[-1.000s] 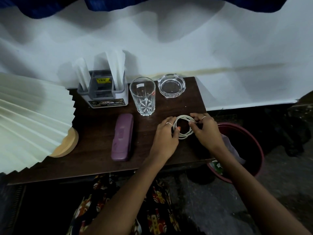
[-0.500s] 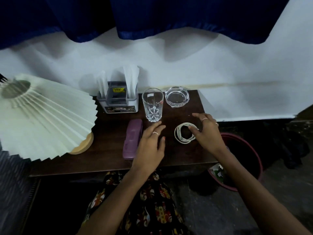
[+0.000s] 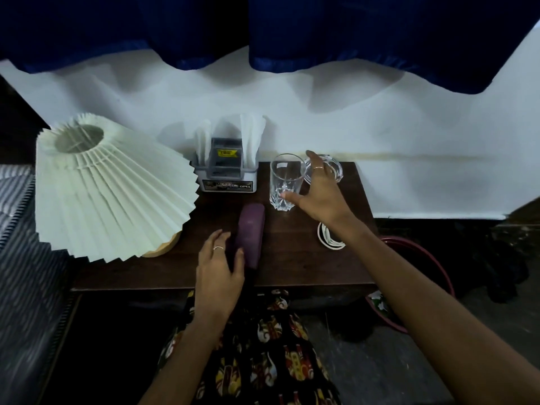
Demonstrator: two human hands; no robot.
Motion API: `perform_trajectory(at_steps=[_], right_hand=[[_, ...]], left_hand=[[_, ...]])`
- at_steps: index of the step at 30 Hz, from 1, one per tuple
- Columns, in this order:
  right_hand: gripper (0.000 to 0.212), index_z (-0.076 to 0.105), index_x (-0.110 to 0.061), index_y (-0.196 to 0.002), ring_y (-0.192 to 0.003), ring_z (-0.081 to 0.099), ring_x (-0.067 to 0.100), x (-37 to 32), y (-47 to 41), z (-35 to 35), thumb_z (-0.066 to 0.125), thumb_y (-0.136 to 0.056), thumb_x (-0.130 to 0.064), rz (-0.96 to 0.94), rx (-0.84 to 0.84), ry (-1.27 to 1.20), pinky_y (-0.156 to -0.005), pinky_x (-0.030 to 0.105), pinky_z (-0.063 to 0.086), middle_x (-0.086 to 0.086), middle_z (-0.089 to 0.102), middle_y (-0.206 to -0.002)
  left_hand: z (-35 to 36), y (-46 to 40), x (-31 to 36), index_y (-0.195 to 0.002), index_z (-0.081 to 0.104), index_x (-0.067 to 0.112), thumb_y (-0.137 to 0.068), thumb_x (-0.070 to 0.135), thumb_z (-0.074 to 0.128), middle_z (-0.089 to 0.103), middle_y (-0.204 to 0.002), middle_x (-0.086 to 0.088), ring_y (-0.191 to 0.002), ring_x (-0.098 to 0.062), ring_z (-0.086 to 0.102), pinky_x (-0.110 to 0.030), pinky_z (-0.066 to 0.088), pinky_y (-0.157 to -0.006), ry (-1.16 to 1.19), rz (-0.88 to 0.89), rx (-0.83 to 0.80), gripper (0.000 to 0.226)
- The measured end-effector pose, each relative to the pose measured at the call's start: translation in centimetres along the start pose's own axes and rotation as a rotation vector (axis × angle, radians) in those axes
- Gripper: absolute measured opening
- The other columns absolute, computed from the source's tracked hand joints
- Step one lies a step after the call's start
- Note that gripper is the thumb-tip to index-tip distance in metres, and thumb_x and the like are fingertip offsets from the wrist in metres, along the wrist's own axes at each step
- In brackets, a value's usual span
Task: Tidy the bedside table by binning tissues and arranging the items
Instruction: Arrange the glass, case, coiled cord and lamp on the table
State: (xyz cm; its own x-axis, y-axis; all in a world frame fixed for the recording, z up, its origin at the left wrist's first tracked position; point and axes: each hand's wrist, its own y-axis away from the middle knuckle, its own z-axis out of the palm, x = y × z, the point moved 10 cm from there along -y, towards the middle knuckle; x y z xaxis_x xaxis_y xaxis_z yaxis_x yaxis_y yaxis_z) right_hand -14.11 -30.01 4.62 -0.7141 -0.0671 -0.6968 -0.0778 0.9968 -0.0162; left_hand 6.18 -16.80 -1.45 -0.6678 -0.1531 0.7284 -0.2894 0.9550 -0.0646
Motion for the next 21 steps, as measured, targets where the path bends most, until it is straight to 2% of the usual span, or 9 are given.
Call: perform_trajectory(at_steps=[2, 8, 11, 15, 18, 21], right_hand=[[0.101, 0.017, -0.015, -0.147, -0.137, 0.032, 0.024, -0.4, -1.0, 0.8, 0.081, -0.07, -0.03, 0.021, 0.012, -0.015, -0.108, 0.027, 0.027, 0.011, 0.03, -0.151], [0.091, 0.025, -0.014, -0.144, -0.13, 0.042, 0.031, -0.6, -2.6, 2.3, 0.078, -0.073, -0.03, 0.046, 0.082, 0.045, -0.106, 0.038, 0.036, 0.014, 0.033, -0.145], [0.094, 0.022, -0.014, -0.146, -0.13, 0.041, 0.028, -0.5, -2.9, 2.6, 0.079, -0.072, -0.029, 0.051, 0.101, 0.011, -0.107, 0.035, 0.035, 0.013, 0.031, -0.145], [0.093, 0.029, -0.011, -0.144, -0.126, 0.044, 0.025, -0.2, -3.4, 2.4, 0.08, -0.069, -0.03, 0.046, 0.129, -0.004, -0.107, 0.031, 0.036, 0.014, 0.044, -0.137], [0.091, 0.03, -0.011, -0.143, -0.123, 0.047, 0.025, -1.1, -3.6, 0.4, 0.081, -0.069, -0.028, 0.002, 0.137, 0.017, -0.107, 0.031, 0.037, 0.014, 0.044, -0.137], [0.09, 0.035, -0.011, -0.141, -0.117, 0.053, 0.027, -2.0, -4.7, -4.1, 0.083, -0.067, -0.027, -0.008, 0.241, -0.021, -0.104, 0.036, 0.044, 0.014, 0.049, -0.13]], left_hand=[[-0.1, -0.1, -0.5, -0.127, 0.052, 0.009, -0.09, 0.018, 0.056, 0.045, -0.138, -0.008, -0.129, -0.024, 0.041, -0.041, 0.035, -0.107, -0.014, -0.011, 0.001, 0.039], [0.4, -0.6, -2.3, -0.124, 0.054, 0.006, -0.09, 0.002, 0.046, 0.042, -0.142, -0.009, -0.13, -0.027, 0.037, -0.045, 0.04, -0.102, -0.12, -0.047, -0.065, 0.036], [0.7, -1.0, -3.1, -0.126, 0.053, 0.004, -0.088, -0.002, 0.046, 0.04, -0.144, -0.011, -0.132, -0.03, 0.035, -0.048, 0.038, -0.103, -0.125, -0.104, -0.104, 0.04], [1.1, -0.6, -3.5, -0.134, 0.046, 0.009, -0.084, -0.003, 0.044, 0.032, -0.15, -0.006, -0.138, -0.026, 0.026, -0.047, 0.033, -0.105, -0.182, -0.163, -0.171, 0.052], [1.1, -0.4, -3.3, -0.139, 0.039, 0.014, -0.083, 0.001, 0.044, 0.027, -0.152, -0.002, -0.141, -0.021, 0.02, -0.047, 0.028, -0.107, -0.242, -0.171, -0.196, 0.057], [1.4, -0.2, -3.3, -0.142, 0.033, 0.016, -0.086, 0.005, 0.043, 0.022, -0.154, -0.001, -0.143, -0.02, 0.015, -0.046, 0.025, -0.109, -0.285, -0.182, -0.229, 0.058]])
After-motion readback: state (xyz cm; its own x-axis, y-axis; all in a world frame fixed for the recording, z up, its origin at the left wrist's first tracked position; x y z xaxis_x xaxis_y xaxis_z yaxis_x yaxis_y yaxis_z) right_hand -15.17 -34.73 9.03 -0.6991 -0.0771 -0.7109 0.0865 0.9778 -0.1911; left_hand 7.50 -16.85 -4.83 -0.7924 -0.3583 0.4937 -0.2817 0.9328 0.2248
